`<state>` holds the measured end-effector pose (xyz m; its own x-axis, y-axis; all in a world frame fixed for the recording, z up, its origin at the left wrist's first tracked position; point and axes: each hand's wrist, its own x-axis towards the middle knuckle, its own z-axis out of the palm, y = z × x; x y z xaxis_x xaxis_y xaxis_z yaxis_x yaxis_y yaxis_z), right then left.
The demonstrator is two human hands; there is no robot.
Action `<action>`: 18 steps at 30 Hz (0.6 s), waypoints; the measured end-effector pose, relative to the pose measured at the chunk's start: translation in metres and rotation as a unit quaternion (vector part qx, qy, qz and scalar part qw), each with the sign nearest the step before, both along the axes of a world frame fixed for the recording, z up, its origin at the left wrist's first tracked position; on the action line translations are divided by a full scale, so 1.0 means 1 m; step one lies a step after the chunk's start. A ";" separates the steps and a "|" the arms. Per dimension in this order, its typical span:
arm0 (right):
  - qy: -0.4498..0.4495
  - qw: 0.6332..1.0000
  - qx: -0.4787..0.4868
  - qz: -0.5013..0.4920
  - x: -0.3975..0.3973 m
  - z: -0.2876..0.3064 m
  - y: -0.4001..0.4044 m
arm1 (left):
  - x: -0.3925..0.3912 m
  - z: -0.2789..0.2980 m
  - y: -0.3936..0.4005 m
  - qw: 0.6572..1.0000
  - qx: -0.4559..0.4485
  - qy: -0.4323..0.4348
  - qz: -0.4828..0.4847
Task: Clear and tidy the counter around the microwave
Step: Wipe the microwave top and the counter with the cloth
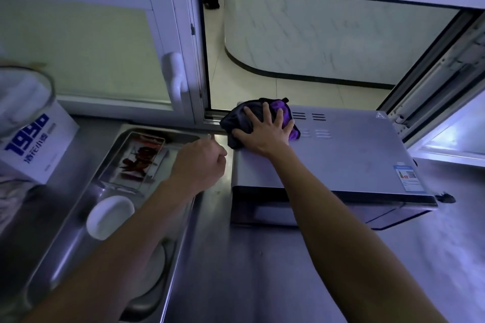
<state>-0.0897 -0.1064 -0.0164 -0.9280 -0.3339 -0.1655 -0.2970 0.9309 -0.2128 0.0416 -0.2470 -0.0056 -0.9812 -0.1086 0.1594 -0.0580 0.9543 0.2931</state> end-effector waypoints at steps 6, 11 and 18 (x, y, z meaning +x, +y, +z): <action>0.000 1.000 -0.007 0.027 0.042 -0.001 0.012 | 0.016 0.015 0.004 0.999 -0.041 0.008 0.006; 0.005 0.999 -0.010 0.045 0.076 -0.001 0.038 | 0.031 0.019 0.017 0.999 -0.034 0.010 0.030; 0.010 1.000 -0.006 0.022 0.105 -0.001 0.098 | 0.042 0.016 0.060 0.999 -0.006 0.022 0.024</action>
<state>0.0151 -0.0087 -0.0178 -0.9153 -0.3768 -0.1424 -0.3423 0.9139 -0.2181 0.0840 -0.1874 0.0105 -0.9669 -0.1525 0.2048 -0.0903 0.9544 0.2844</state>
